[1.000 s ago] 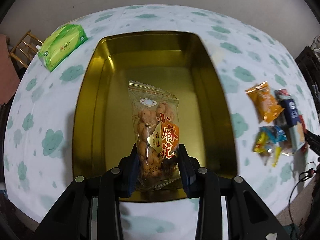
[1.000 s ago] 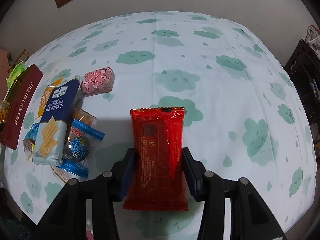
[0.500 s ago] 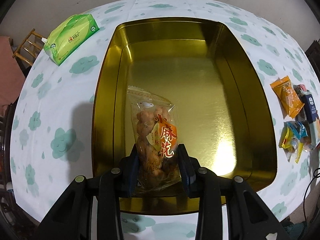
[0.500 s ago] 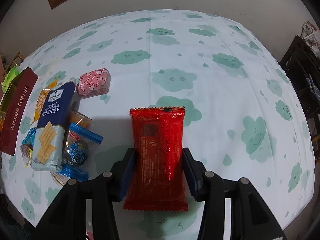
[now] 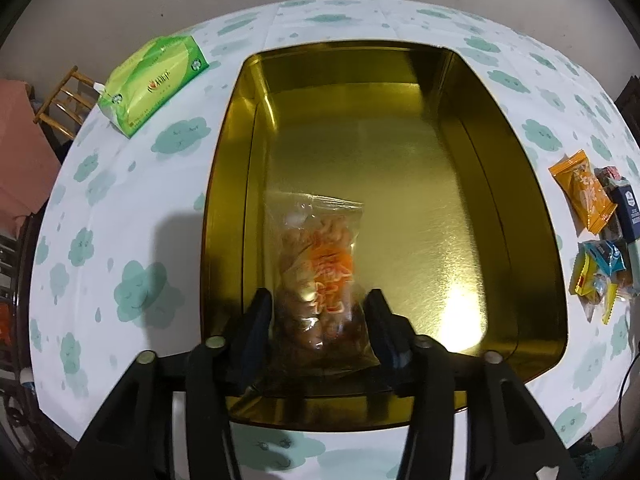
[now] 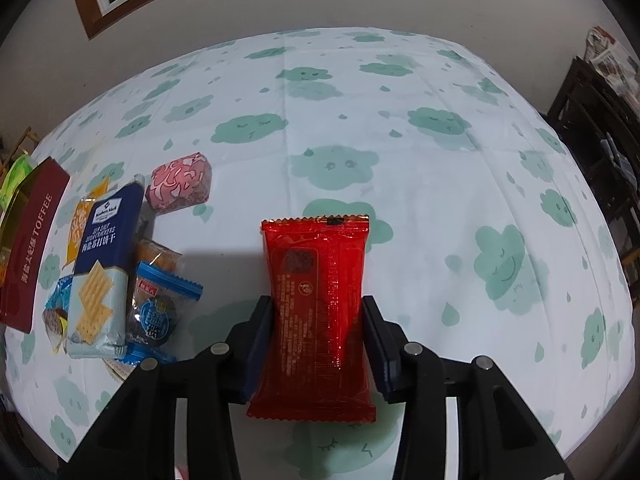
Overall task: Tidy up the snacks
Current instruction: 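Carry the dough twist bag over the tin and release it with the left tool, then carry the red bar over the tin and open the right tool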
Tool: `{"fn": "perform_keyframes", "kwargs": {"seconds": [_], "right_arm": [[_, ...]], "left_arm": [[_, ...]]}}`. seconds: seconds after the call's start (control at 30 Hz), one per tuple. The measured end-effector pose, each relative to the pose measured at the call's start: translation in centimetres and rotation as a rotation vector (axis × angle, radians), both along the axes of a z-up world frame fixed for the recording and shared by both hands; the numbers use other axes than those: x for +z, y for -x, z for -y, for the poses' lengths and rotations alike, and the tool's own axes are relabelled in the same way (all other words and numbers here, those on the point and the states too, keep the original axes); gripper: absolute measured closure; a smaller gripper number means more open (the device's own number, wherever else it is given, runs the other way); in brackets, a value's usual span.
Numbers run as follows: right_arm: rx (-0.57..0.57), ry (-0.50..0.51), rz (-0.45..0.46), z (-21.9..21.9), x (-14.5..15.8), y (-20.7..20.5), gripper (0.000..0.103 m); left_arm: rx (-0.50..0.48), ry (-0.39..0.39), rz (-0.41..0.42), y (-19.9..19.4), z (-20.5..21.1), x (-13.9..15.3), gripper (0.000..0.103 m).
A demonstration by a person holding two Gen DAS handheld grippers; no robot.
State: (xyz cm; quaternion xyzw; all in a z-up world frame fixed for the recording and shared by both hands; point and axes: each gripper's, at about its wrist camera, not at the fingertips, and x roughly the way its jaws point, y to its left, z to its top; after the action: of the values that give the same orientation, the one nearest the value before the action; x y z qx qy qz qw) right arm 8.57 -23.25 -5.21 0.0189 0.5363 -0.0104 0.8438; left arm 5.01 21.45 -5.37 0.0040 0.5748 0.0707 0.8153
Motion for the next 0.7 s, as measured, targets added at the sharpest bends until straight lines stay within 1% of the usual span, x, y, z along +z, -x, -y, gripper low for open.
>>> {"fn": "perform_keyframes", "kwargs": {"seconds": [0.03,0.1,0.3,0.47,0.53,0.6,0.7], "right_arm": [[-0.007,-0.001,0.000,0.1,0.0,0.0,0.059],[-0.025,-0.011,0.002,0.3,0.1,0.1,0.060],[-0.069,-0.021,0.033,0.9,1.2,0.5,0.060],[-0.082,-0.034,0.081,0.6,3.3,0.6,0.060],[-0.070,-0.042,0.104,-0.2,4.4,0.6,0.060],[-0.040,-0.062,0.126,-1.4,5.6,0.6,0.060],[0.038,-0.097,0.163,-4.4,7.2,0.6,0.060]], "left_arm": [[-0.003,0.003,0.012,0.1,0.1,0.2,0.052],[-0.003,0.009,0.026,0.3,0.1,0.5,0.044],[-0.003,0.011,0.091,0.9,0.7,1.9,0.037],[0.021,0.007,0.156,1.8,0.7,3.5,0.034],[0.035,0.006,0.179,2.1,0.5,4.0,0.032],[0.055,0.012,0.199,2.4,0.1,4.6,0.028],[0.084,0.025,0.216,3.1,-0.7,5.2,0.027]]}}
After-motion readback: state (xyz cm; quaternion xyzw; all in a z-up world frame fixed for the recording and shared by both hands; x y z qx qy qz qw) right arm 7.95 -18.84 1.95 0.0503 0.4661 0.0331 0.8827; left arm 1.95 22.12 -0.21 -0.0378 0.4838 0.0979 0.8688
